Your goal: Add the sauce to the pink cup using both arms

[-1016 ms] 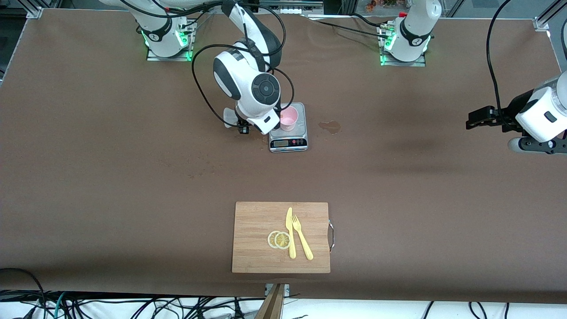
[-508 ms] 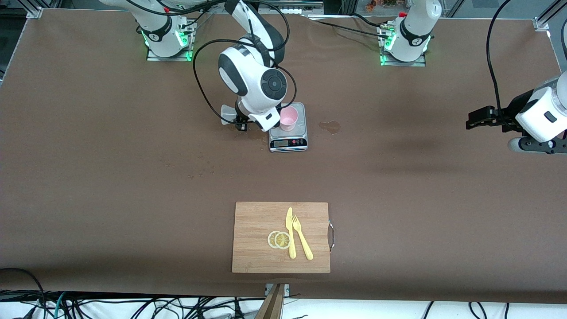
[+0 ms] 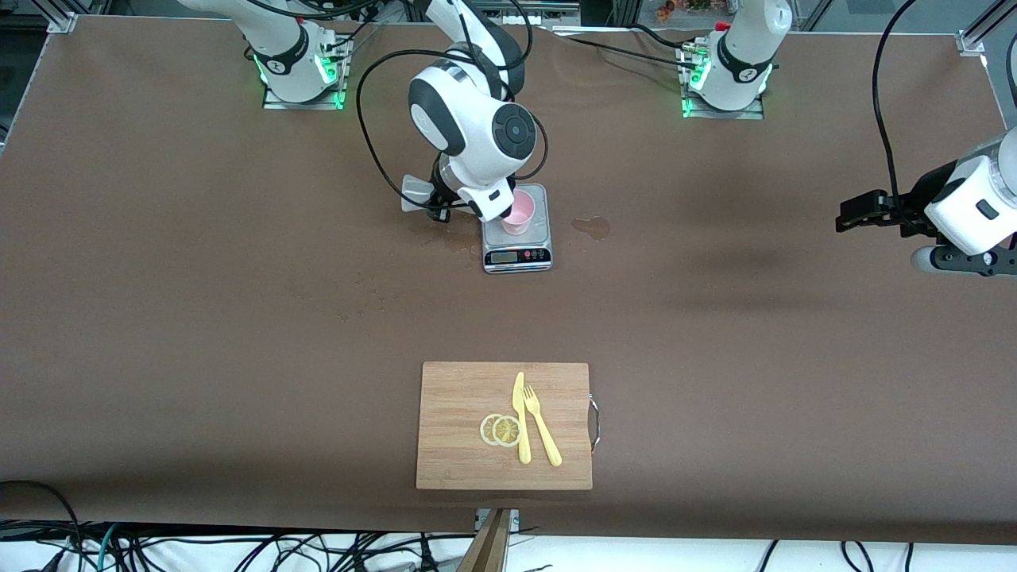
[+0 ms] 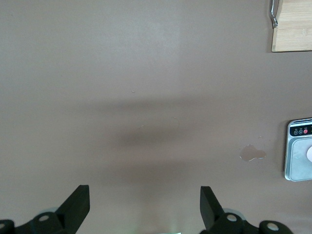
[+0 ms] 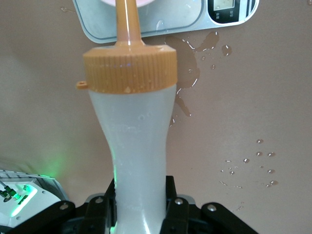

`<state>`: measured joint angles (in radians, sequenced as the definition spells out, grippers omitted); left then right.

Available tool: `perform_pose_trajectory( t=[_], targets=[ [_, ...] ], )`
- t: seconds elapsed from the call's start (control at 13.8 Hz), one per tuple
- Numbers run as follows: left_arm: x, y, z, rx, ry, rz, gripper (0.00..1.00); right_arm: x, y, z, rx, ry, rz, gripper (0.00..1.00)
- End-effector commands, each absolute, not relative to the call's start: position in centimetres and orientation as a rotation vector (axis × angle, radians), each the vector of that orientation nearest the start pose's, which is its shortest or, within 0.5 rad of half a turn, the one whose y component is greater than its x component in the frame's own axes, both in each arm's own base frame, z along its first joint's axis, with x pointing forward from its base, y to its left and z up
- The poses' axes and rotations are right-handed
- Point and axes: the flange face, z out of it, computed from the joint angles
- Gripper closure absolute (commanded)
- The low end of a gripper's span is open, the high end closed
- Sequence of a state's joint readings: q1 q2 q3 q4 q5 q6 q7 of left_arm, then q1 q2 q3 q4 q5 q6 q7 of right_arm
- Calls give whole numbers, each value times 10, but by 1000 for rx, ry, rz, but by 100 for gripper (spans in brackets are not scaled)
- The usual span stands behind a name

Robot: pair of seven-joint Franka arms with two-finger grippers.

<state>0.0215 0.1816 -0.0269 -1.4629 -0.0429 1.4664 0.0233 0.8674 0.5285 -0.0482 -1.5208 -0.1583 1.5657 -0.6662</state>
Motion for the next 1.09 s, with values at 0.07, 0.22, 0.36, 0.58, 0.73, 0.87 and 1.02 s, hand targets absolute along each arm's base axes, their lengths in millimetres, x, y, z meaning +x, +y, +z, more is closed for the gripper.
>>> perform_pose_trajectory(
  t=[0.07, 0.22, 0.36, 0.58, 0.73, 0.87, 1.02],
  targets=[
    [595, -7, 565, -3176, 68, 287, 0, 447, 463, 343, -2410, -2252, 810, 90],
    [595, -7, 565, -3176, 68, 287, 0, 451, 467, 344, -2424, -2244, 803, 90],
    [595, -7, 565, -3176, 68, 287, 0, 449, 473, 341, -2454, -2258, 825, 90],
    [595, -6, 565, -3177, 65, 287, 0, 449, 482, 343, -2472, -2281, 846, 90],
    [595, -7, 565, -3176, 67, 287, 0, 447, 490, 342, -2487, -2296, 864, 90],
    [595, -7, 565, -3176, 67, 287, 0, 448, 492, 341, -2496, -2294, 871, 90],
    [595, -6, 565, -3177, 65, 287, 0, 448, 492, 341, -2493, -2297, 866, 90]
  ],
)
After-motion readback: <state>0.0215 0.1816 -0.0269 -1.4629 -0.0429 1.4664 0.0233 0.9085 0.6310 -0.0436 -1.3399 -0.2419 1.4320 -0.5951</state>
